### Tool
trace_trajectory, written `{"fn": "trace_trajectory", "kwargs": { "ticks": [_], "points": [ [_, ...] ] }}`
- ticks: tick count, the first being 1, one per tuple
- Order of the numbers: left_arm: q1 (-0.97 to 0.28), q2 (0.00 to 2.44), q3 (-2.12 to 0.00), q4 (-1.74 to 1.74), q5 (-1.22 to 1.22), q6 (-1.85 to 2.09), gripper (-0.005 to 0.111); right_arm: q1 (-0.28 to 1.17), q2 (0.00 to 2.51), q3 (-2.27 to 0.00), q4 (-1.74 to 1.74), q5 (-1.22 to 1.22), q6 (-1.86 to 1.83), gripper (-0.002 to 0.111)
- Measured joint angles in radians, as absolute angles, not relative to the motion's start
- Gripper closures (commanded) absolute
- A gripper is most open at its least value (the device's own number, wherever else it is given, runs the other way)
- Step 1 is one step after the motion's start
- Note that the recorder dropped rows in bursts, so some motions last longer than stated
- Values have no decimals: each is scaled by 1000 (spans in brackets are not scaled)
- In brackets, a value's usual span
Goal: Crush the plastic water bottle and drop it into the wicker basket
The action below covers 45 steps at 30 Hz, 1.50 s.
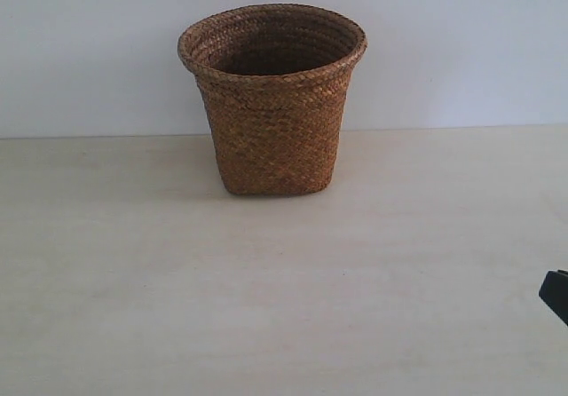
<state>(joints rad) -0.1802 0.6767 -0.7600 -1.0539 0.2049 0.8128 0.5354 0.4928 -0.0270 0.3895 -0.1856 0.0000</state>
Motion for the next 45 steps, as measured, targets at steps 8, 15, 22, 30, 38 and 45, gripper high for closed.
{"fn": "trace_trajectory", "kwargs": {
  "ticks": [8, 15, 22, 30, 38, 45],
  "points": [
    [-180, 677, -760, -1054, 194, 813, 103, 535, 493, -27, 389, -186, 0, 108],
    [-180, 669, -744, -549, 209, 367, 103, 535, 493, -27, 389, -186, 0, 108],
    [-180, 609, -647, -29, 212, -184, 103, 535, 493, -27, 389, -186, 0, 108],
    [-180, 510, -449, 16, 95, -199, 103, 535, 493, -27, 394, -187, 0, 108],
    [-22, 253, -194, 18, 90, -254, 103, 535, 493, -27, 394, -190, 0, 108],
    [52, 85, -66, -90, 122, -112, 103, 535, 493, -27, 398, -190, 0, 108]
  ]
}}
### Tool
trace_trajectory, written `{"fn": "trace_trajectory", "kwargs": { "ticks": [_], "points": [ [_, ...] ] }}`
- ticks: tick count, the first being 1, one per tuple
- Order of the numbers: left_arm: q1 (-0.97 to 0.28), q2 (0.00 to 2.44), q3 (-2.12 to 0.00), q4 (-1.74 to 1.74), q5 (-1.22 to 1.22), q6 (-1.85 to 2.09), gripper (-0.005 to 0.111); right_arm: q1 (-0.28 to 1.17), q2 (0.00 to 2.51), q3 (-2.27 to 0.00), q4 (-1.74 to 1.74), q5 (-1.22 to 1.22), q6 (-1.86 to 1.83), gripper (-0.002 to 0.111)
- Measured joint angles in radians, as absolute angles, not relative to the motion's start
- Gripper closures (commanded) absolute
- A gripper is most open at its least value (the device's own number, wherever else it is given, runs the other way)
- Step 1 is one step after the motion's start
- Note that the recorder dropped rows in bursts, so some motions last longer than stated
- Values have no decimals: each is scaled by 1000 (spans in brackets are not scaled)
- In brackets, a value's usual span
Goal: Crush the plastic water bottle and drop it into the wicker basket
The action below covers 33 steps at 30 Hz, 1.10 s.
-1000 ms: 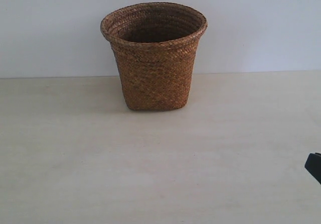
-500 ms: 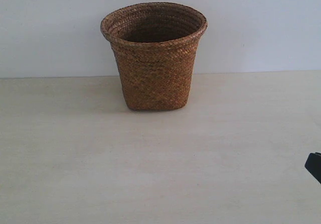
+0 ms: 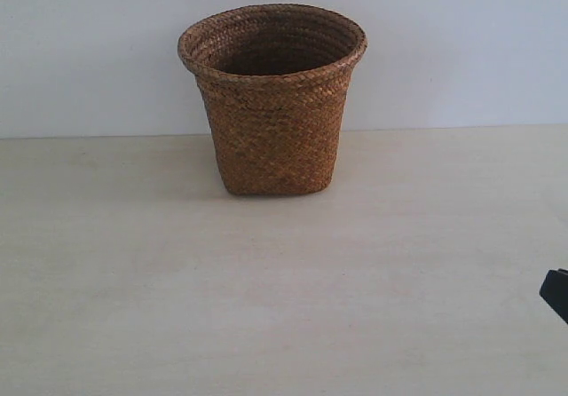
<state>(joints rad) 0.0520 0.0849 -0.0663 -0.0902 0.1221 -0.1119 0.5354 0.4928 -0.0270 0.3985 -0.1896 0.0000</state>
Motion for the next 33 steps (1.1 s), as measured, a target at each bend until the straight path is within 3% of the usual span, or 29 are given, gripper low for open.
{"fn": "trace_trajectory", "kwargs": {
  "ticks": [14, 33],
  "points": [
    [61, 4, -4, -139, 291, -57, 103, 535, 493, -27, 398, -190, 0, 108],
    [61, 4, -4, -139, 307, -51, 103, 535, 493, -27, 398, -190, 0, 108]
  ]
}}
